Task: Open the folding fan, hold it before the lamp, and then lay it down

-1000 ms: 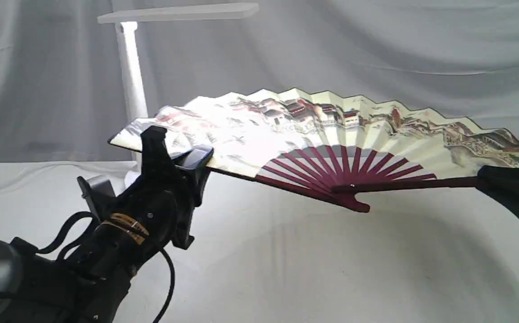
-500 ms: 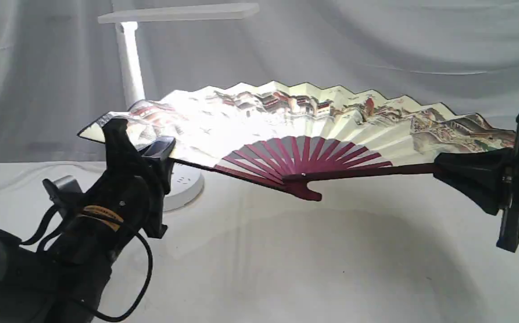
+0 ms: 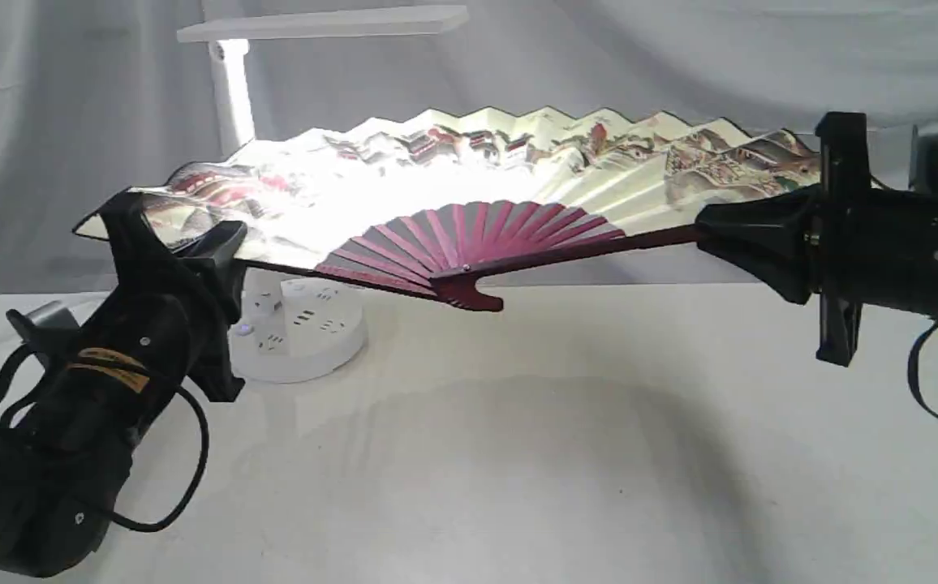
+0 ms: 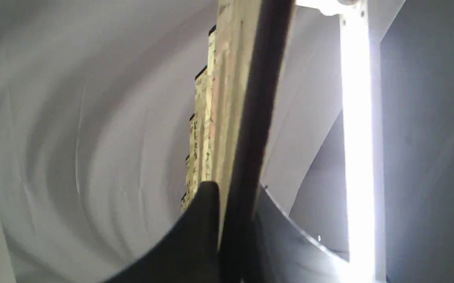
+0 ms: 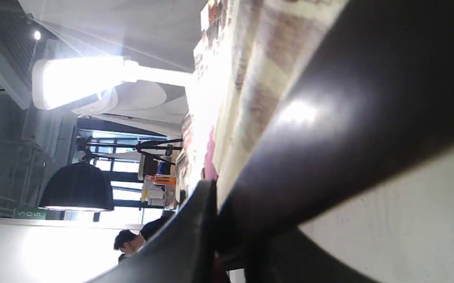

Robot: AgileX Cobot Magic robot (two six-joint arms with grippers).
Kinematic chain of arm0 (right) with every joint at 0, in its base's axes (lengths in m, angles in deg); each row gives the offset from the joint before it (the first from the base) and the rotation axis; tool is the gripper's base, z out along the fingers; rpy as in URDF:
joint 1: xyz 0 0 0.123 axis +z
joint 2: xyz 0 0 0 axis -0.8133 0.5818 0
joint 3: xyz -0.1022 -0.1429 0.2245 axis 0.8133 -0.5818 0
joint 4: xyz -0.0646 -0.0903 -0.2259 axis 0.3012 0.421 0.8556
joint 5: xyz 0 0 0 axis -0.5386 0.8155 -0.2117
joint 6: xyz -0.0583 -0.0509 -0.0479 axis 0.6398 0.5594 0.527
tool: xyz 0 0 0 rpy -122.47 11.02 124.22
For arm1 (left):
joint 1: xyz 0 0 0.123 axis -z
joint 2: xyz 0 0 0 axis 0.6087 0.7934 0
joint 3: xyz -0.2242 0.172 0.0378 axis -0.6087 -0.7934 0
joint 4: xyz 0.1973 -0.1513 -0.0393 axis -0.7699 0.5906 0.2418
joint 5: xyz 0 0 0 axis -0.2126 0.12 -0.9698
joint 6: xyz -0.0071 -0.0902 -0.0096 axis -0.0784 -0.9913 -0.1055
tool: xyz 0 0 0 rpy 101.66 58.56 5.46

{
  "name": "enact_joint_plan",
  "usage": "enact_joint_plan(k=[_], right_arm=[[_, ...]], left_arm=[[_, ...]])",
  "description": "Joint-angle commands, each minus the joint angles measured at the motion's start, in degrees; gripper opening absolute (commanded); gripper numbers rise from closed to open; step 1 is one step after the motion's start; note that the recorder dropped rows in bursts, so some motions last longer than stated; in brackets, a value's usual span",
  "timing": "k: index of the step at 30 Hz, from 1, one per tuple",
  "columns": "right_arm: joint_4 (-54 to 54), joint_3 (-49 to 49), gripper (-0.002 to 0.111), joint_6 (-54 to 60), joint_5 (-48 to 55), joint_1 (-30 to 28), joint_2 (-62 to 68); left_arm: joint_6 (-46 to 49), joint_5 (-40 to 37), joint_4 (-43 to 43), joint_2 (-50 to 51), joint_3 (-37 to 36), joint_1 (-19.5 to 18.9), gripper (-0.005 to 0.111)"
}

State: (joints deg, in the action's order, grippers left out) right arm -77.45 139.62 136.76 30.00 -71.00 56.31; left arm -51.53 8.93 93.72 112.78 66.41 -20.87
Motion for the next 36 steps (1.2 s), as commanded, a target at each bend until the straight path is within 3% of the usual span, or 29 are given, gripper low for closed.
enact_joint_plan(k=[1,11,28,36], right_arm=[[1.6,1.1,0.000,1.6,-6.4,1.1,-0.3],[1.6,1.1,0.000,0.0,-7.3,2.0,-0.3],[1.6,1.1,0.000,-2.2,-3.9,2.7,-0.3],[1.6,1.1,0.000,-3.6,-5.3,4.1,-0.3]], left_arm=[[-5.6,4.4,12.2,-1.4,0.0,-2.0,0.000],[-6.8,4.4,13.7,-5.4,-5.7,-2.0,0.000],[-5.6,4.4,13.1,-10.1,-5.9,-2.0,0.000],[-5.4,0.4,13.5,-13.7,-5.9,-2.0,0.000]])
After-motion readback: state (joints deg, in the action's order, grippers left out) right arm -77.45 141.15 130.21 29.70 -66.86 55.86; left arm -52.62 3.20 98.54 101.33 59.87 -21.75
